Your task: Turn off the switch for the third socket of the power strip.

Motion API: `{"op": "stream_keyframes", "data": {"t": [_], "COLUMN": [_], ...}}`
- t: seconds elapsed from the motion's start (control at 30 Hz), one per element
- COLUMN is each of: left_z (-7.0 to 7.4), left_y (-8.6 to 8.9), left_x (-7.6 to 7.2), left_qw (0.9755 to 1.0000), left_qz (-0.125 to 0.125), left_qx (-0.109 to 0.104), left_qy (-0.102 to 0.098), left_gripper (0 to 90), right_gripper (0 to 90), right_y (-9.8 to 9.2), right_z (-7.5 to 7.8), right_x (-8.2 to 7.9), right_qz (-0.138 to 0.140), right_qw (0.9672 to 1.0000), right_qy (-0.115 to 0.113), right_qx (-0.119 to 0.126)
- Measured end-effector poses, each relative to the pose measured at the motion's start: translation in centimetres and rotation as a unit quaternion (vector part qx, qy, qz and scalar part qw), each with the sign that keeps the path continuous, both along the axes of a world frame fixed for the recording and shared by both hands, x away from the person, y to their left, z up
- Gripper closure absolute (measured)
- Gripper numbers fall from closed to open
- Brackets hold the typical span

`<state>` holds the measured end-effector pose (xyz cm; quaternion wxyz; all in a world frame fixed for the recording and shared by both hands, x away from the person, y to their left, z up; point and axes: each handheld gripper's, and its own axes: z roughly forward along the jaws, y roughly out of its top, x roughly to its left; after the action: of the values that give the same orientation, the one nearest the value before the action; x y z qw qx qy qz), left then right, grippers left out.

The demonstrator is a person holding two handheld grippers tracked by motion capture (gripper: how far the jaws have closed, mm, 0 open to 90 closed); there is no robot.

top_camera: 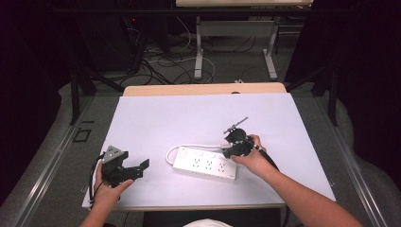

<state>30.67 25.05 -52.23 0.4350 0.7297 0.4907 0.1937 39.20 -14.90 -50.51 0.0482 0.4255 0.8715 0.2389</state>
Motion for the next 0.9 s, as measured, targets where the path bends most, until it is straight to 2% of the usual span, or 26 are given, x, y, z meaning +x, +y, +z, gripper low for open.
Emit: {"op": "stream_keyframes", "data": {"t": [0.1,0.13,0.2,0.27,0.3,0.43,0.47,0.5,0.53,0.6,0.63,0.67,0.7,0.73,0.77,0.8,0.83,0.87,0.9], "left_z": [0.0,0.0,0.0,0.0,0.0,0.0,0.0,0.0,0.0,0.0,0.0,0.0,0.0,0.0,0.0,0.0,0.0,0.0,0.0], "left_y": [0.0,0.0,0.0,0.0,0.0,0.0,0.0,0.0,0.0,0.0,0.0,0.0,0.0,0.0,0.0,0.0,0.0,0.0,0.0], "left_x": [0.0,0.0,0.0,0.0,0.0,0.0,0.0,0.0,0.0,0.0,0.0,0.0,0.0,0.0,0.0,0.0,0.0,0.0,0.0], "left_qw": [1.0,1.0,1.0,1.0,1.0,1.0,1.0,1.0,1.0,1.0,1.0,1.0,1.0,1.0,1.0,1.0,1.0,1.0,1.0], "left_qz": [0.0,-0.001,0.0,-0.001,-0.001,0.0,0.0,0.0,0.0,0.0,0.0,0.0,0.0,0.0,0.0,0.0,0.0,0.0,0.0], "left_qx": [0.0,0.0,0.0,0.0,0.0,0.0,0.0,0.0,0.0,0.0,0.0,0.0,-0.001,0.0,-0.001,-0.001,0.0,-0.001,0.0], "left_qy": [0.0,0.0,0.001,0.002,0.002,0.003,0.003,0.003,0.003,0.003,0.003,0.003,0.003,0.003,0.003,0.003,0.003,0.003,0.003], "left_gripper": [6.8,6.8,6.7,6.8,6.8,6.8,6.8,6.7,6.8,6.8,6.8,6.8,6.8,6.8,6.8,6.9,6.9,6.9,6.9], "right_gripper": [70.6,69.7,67.6,65.6,64.6,61.3,60.0,59.1,57.9,55.2,54.2,52.7,51.1,49.9,48.8,47.9,46.9,46.0,45.3], "right_y": [0.0,0.0,-0.1,0.0,-0.1,-0.2,-0.3,-0.3,-0.3,-0.4,-0.4,-0.4,-0.4,-0.4,-0.6,-0.6,-0.6,-0.6,-0.6], "right_z": [-0.2,-0.2,-0.2,-0.4,-0.2,0.1,0.3,0.0,0.2,0.2,0.6,0.2,0.4,0.4,0.4,0.2,0.5,0.5,0.7], "right_x": [-0.1,0.1,0.1,0.1,0.1,0.1,0.1,0.2,0.2,0.2,0.2,0.3,0.3,0.3,0.4,0.5,0.5,0.5,0.5], "right_qz": [-0.011,-0.006,-0.004,-0.015,-0.011,-0.017,-0.018,-0.02,-0.023,-0.021,-0.023,-0.026,-0.029,-0.032,-0.018,-0.024,-0.023,-0.029,-0.029], "right_qw": [0.9998,0.9997,0.9997,0.9991,0.9995,0.9997,0.9998,0.9994,0.9995,0.9995,0.9997,0.9989,0.9992,0.999,0.9993,0.9983,0.999,0.9984,0.9989], "right_qy": [-0.009,-0.017,-0.018,-0.022,-0.014,-0.007,0.006,-0.015,-0.007,-0.008,0.011,-0.016,-0.01,-0.007,-0.014,-0.028,-0.012,-0.017,-0.014], "right_qx": [0.017,0.017,0.016,0.033,0.024,0.017,0.004,0.023,0.021,0.024,0.007,0.036,0.027,0.029,0.03,0.046,0.036,0.045,0.033]}}
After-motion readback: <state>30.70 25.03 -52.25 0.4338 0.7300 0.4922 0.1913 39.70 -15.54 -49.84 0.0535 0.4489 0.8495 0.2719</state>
